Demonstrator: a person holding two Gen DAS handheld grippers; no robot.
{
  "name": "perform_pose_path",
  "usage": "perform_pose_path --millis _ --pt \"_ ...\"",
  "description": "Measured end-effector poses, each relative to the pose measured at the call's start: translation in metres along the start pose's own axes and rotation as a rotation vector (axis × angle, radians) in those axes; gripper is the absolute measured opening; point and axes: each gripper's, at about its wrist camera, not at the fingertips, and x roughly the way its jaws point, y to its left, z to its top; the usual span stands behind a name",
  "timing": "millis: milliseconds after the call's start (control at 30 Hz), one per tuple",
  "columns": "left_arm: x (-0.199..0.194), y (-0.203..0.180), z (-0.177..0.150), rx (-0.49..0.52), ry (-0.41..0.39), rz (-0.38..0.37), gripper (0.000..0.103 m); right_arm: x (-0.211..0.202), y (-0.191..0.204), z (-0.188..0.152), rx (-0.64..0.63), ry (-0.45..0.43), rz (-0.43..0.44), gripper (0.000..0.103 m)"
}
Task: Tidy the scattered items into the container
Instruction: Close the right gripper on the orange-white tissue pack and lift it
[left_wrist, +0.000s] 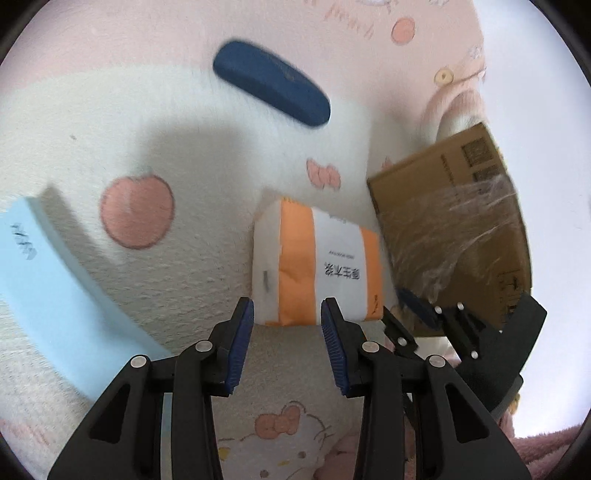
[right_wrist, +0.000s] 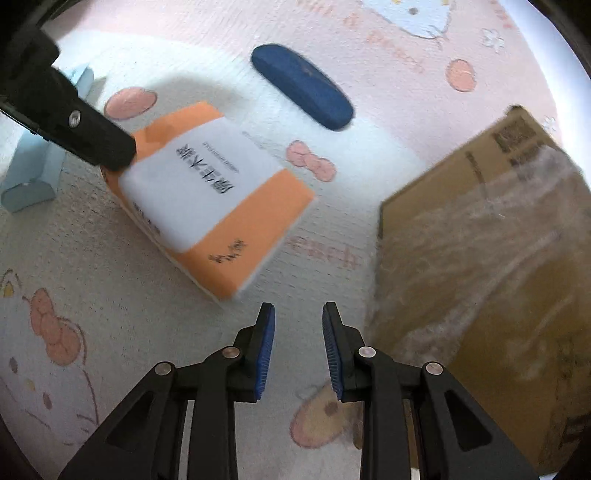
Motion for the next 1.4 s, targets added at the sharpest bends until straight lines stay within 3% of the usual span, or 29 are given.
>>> perform_pose_path --millis 67,133,200,467,700,867,1033,1233,1400 --pt "-0.008 -0.006 0.001 0.014 -0.019 0.013 0.042 -0.010 -0.008 -0.002 0.034 -0.017 -0.004 0.029" --pt "-0.012 -0.008 0.003 0.017 -0.042 0.031 0.043 -0.021 -0.016 -0.001 0.066 -0.048 -0.011 0.042" --pt "-0.015 -0.008 0.003 0.008 -0.064 0.044 0.047 -0.031 -0.021 0.001 0.102 -0.085 -0.025 0.063" --pt "0.007 0.001 0.005 -0.063 -0.045 0.043 0.050 -0.028 -0.022 0.023 0.205 -0.133 0.065 0.063" --pt "0.018 -0.003 0.008 -0.048 -0.042 0.010 0.050 0.001 -0.029 0.029 0.435 -0.087 0.361 0.064" --pt "0.028 0.001 0.013 -0.081 -0.032 -0.039 0.049 0.021 -0.037 0.024 0.627 -0.057 0.488 0.063" --pt "0.035 0.003 0.012 -0.103 -0.030 -0.039 0.049 0.040 -0.046 0.016 0.794 -0.012 0.619 0.063" --pt "0.041 0.005 0.008 -0.107 -0.014 -0.034 0.047 0.048 -0.047 0.011 0.873 0.001 0.679 0.064" --pt "0.034 0.000 0.006 -0.096 -0.037 -0.025 0.043 0.038 -0.046 0.013 0.858 -0.024 0.652 0.057"
